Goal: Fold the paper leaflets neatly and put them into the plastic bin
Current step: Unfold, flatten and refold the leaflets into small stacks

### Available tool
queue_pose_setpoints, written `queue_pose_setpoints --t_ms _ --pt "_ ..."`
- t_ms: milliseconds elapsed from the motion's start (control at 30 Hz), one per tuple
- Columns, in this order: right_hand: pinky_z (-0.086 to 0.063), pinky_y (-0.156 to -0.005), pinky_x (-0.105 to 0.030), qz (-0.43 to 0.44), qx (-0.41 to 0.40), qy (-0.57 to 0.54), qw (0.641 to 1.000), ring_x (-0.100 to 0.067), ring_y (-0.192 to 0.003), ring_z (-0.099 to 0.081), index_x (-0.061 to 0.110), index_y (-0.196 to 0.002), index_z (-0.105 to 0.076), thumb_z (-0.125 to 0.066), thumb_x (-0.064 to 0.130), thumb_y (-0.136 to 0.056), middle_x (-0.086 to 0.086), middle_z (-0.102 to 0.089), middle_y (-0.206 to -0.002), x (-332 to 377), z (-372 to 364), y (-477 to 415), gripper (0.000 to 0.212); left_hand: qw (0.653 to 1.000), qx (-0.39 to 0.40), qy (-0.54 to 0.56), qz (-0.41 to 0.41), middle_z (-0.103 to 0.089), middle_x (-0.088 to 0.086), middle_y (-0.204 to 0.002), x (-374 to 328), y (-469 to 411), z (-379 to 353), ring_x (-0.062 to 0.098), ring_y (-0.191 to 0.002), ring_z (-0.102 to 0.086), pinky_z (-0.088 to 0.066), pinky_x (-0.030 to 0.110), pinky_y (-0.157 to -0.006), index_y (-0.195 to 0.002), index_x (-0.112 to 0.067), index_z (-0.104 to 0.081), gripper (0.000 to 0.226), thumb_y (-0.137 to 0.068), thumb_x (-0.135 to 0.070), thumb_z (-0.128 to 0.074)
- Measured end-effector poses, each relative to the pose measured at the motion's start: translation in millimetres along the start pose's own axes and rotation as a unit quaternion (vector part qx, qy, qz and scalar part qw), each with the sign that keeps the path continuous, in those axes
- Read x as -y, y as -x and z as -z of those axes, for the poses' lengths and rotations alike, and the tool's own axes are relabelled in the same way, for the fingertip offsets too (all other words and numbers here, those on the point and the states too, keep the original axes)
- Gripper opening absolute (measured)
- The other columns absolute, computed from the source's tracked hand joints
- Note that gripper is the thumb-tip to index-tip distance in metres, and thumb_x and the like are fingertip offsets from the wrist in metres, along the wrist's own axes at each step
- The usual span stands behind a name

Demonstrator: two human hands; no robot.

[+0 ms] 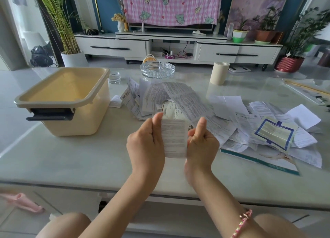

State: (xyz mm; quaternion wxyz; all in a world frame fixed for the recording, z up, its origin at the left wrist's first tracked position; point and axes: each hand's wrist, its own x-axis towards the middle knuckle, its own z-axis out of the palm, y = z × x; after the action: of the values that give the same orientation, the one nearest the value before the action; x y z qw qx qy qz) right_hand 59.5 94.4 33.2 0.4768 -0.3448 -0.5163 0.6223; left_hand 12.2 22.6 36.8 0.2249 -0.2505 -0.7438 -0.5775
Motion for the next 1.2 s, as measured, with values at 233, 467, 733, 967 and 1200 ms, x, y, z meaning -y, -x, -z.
queue_pose_setpoints --t_ms 233,467,733,967,1200 --pt "-0.039 -0.043 -0.022 -0.028 0.325 0.081 0.942 -0.008 -0.048 -0.049 0.012 -0.089 -0.058 -0.064 0.029 -0.087 0.005 -0.057 -0.068 6.6 -20.3 25.6 0.018 0.993 -0.065 0.015 0.093 -0.021 -0.009 -0.047 25.7 -29.3 28.9 0.011 -0.046 -0.024 -0.021 0.02 -0.043 -0.052 -0.023 -0.024 0.05 -0.099 -0.032 -0.039" --pt "-0.038 -0.039 -0.02 -0.026 0.296 0.073 0.952 -0.007 -0.04 -0.046 0.01 -0.076 -0.056 -0.067 0.01 -0.084 0.003 -0.052 -0.05 4.1 -47.4 16.9 0.013 0.988 -0.031 -0.145 -0.049 -0.067 0.011 -0.096 73.2 -73.8 81.1 0.031 -0.091 -0.058 -0.039 0.037 -0.073 -0.107 -0.009 -0.062 0.056 -0.095 -0.047 -0.023" --pt "-0.042 -0.039 -0.02 -0.078 0.336 0.179 0.921 -0.005 -0.04 -0.05 0.01 -0.088 -0.053 -0.058 0.002 -0.089 -0.005 -0.056 -0.067 -23.8 -64.5 24.6 0.009 0.95 0.031 -0.29 -0.113 -0.049 0.018 -0.137 119.0 -84.4 95.6 0.034 -0.135 -0.034 -0.01 0.044 -0.114 -0.123 -0.003 -0.056 0.045 -0.091 -0.03 -0.039" --pt "-0.053 -0.057 -0.027 -0.027 0.352 0.282 0.892 -0.016 -0.057 -0.061 0.006 -0.118 -0.051 -0.056 0.017 -0.09 -0.003 -0.06 -0.083 -47.5 -85.6 39.4 0.03 0.954 0.078 -0.196 -0.213 -0.061 0.017 -0.121 101.2 -48.0 73.2 0.026 -0.124 -0.042 -0.032 0.036 -0.1 -0.106 -0.001 -0.063 0.03 -0.087 -0.011 -0.042" --pt "-0.044 -0.086 -0.035 0.31 0.199 0.431 0.824 -0.031 -0.101 -0.056 0.007 -0.11 -0.064 -0.057 0.025 -0.091 -0.012 -0.054 -0.113 -10.3 -30.8 -17.6 0.027 0.956 0.16 -0.128 -0.209 -0.063 0.01 -0.114 83.3 -30.2 51.4 0.02 -0.112 -0.047 -0.037 0.028 -0.09 -0.102 -0.005 -0.063 0.031 -0.085 -0.011 -0.039"
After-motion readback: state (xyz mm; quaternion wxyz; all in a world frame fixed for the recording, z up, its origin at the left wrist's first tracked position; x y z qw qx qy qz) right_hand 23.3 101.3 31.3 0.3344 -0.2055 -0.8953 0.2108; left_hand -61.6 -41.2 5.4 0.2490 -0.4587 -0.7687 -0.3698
